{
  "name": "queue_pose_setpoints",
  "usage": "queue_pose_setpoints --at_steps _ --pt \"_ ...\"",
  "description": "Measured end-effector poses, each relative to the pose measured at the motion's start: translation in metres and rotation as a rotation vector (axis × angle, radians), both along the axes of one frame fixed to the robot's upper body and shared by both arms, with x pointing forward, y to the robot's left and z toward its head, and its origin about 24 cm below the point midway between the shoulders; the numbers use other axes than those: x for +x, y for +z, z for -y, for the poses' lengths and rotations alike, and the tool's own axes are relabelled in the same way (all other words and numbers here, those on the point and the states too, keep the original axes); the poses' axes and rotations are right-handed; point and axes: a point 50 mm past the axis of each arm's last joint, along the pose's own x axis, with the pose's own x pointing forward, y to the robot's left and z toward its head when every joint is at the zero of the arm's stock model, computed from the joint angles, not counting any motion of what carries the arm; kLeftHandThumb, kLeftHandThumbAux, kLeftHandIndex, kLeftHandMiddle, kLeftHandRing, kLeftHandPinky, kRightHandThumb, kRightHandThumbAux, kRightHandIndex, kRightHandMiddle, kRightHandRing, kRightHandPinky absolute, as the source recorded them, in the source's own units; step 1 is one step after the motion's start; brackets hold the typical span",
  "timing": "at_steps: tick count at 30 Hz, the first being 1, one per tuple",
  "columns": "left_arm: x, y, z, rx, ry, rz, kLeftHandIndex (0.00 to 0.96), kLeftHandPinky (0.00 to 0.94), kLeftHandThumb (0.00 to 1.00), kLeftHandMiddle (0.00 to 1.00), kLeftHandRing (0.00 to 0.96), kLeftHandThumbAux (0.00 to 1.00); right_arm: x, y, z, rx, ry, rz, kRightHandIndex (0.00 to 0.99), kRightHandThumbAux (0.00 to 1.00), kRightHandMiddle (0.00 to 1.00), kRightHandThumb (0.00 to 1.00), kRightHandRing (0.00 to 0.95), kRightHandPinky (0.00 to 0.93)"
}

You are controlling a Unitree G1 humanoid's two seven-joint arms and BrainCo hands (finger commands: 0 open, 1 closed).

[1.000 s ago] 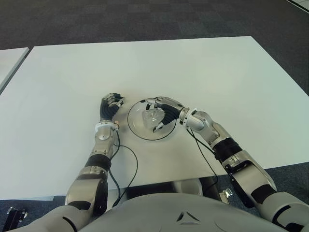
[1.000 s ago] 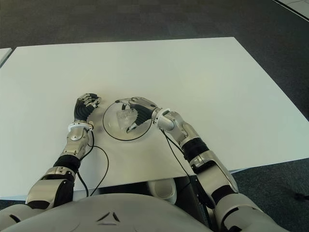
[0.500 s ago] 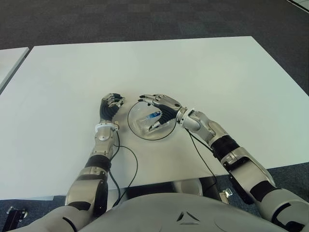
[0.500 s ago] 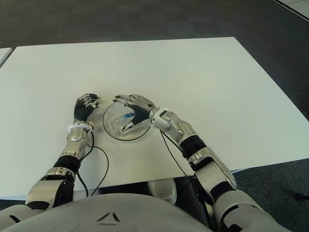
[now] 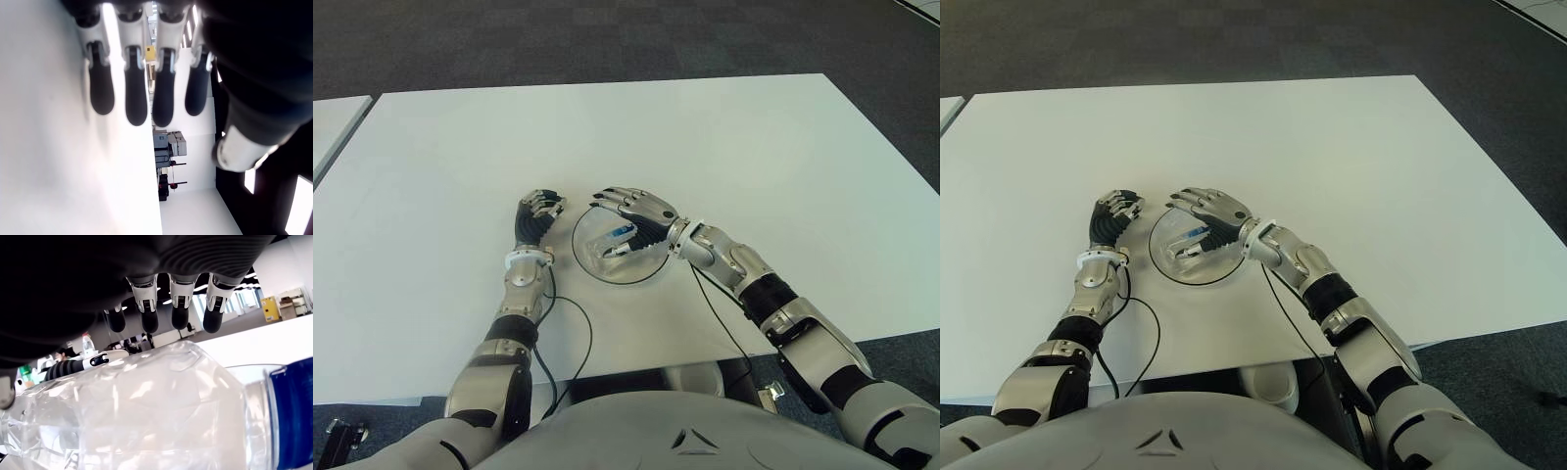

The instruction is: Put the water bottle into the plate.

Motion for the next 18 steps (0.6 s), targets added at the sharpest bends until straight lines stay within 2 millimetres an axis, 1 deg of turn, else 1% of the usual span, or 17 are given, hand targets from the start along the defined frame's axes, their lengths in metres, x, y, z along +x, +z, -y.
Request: queue_pose_setpoints --at_steps 3,9,15,18 --pt "0.0 0.0 0.0 0.0 0.0 0.0 0.416 0.462 0.696 0.436 0.446 0.726 0.0 0.001 0.0 -0.006 -0.002 0.019 0.0 0.283 0.0 0.239 0.0 0.0" --pt "0.0 0.0 0.0 0.001 0.0 0.0 0.417 0.465 0.696 0.441 0.45 0.725 0.0 0.007 -0.001 0.016 0.002 0.037 0.0 0.277 0.0 0.195 0.0 0.0" --pt "0.0 0.0 -0.001 0.002 0.001 0.0 0.418 0.465 0.696 0.448 0.452 0.724 0.0 0.013 -0.001 0.069 -0.011 0.049 0.0 0.297 0.0 0.14 0.0 0.0" --pt "0.0 0.0 -0.001 0.003 0.001 0.0 0.417 0.466 0.695 0.447 0.453 0.725 0.0 0.015 0.003 0.121 -0.034 0.048 0.0 0.345 0.0 0.103 0.0 0.0"
